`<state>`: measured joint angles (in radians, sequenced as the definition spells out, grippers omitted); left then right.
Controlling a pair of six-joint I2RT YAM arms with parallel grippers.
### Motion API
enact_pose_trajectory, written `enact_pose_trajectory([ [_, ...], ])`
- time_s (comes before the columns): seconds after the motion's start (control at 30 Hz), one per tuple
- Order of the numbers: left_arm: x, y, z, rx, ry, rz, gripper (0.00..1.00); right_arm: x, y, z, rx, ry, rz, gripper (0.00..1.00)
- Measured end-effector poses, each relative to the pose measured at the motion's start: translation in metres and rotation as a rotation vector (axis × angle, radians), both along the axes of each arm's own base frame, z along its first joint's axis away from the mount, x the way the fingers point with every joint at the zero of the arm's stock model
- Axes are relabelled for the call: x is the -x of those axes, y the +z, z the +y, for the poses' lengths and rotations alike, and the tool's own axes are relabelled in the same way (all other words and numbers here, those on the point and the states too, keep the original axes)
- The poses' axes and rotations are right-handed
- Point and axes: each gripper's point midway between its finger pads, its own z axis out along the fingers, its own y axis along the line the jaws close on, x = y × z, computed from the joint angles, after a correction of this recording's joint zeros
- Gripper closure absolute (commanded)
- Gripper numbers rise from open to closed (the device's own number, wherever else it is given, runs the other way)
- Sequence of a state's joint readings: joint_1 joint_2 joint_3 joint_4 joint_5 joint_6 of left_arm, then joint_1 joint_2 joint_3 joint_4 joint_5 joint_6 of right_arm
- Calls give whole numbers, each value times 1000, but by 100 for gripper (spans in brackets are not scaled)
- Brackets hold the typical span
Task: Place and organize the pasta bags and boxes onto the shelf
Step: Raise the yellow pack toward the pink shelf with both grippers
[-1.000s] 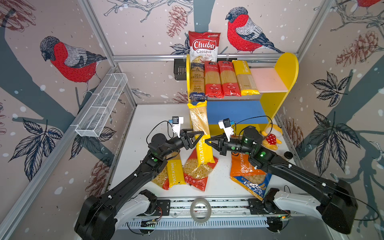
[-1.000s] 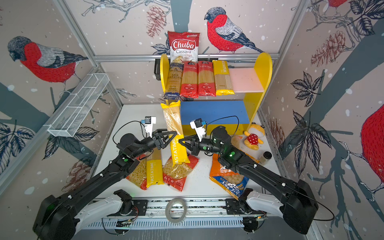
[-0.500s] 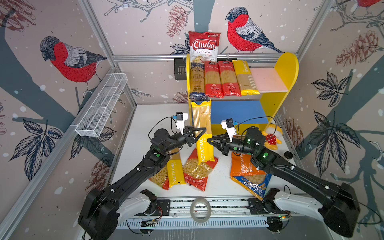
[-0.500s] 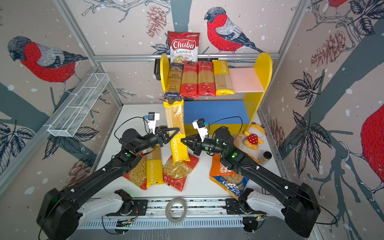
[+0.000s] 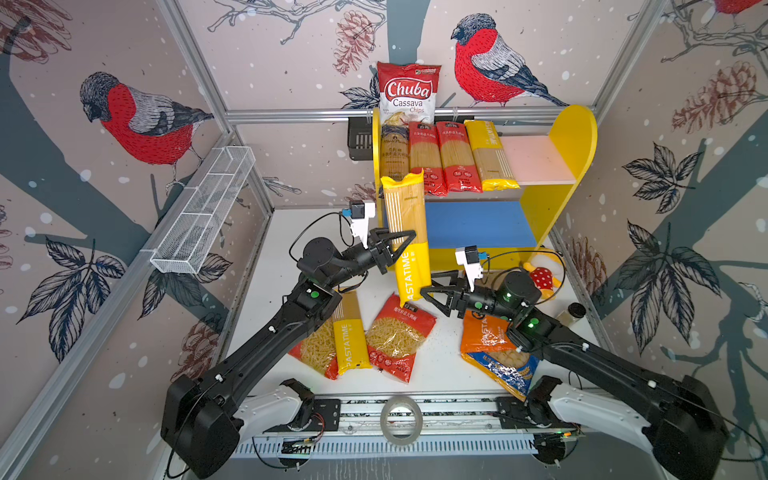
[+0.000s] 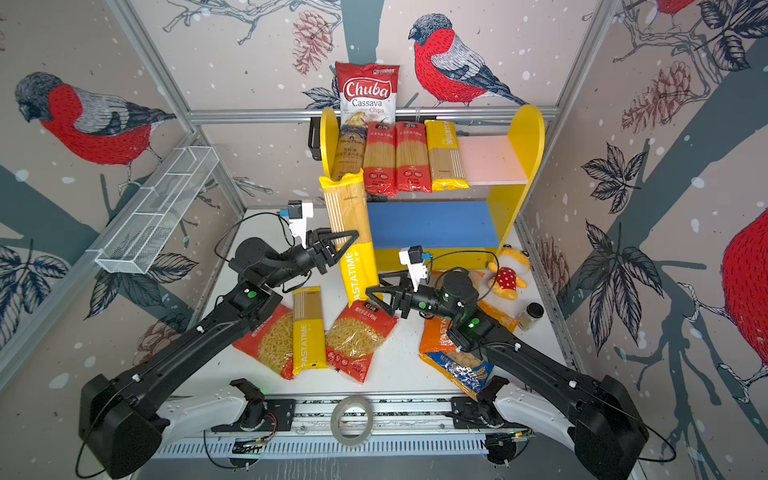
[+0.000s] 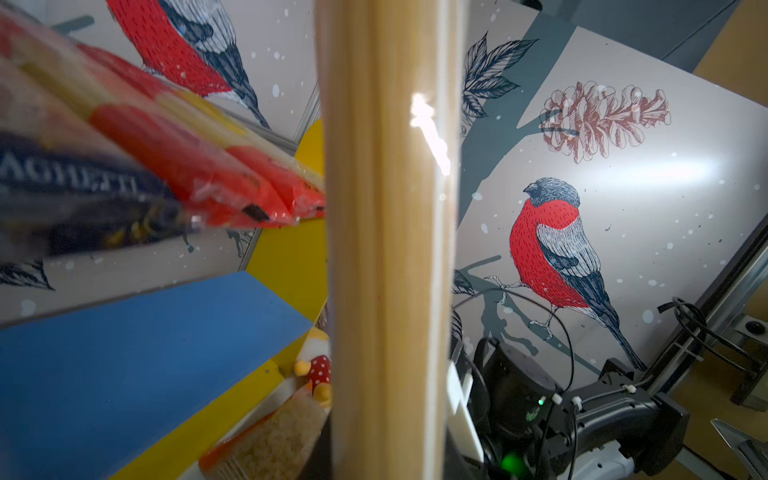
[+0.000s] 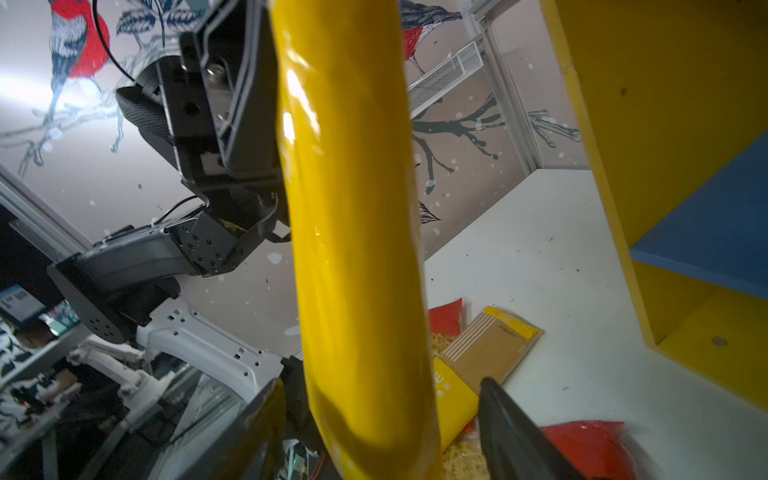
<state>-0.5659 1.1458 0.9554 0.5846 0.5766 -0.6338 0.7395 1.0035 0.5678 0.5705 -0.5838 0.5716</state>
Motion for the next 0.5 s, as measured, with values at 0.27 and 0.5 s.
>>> enact_pose_trajectory([
  [0.27,-20,31,-2,72,53,-58,88,-4,14,-13,-122,-28,42,21],
  [0.5,-31,39,-7,158,57,-16,88,-11,40,-16,-266,-34,45,24],
])
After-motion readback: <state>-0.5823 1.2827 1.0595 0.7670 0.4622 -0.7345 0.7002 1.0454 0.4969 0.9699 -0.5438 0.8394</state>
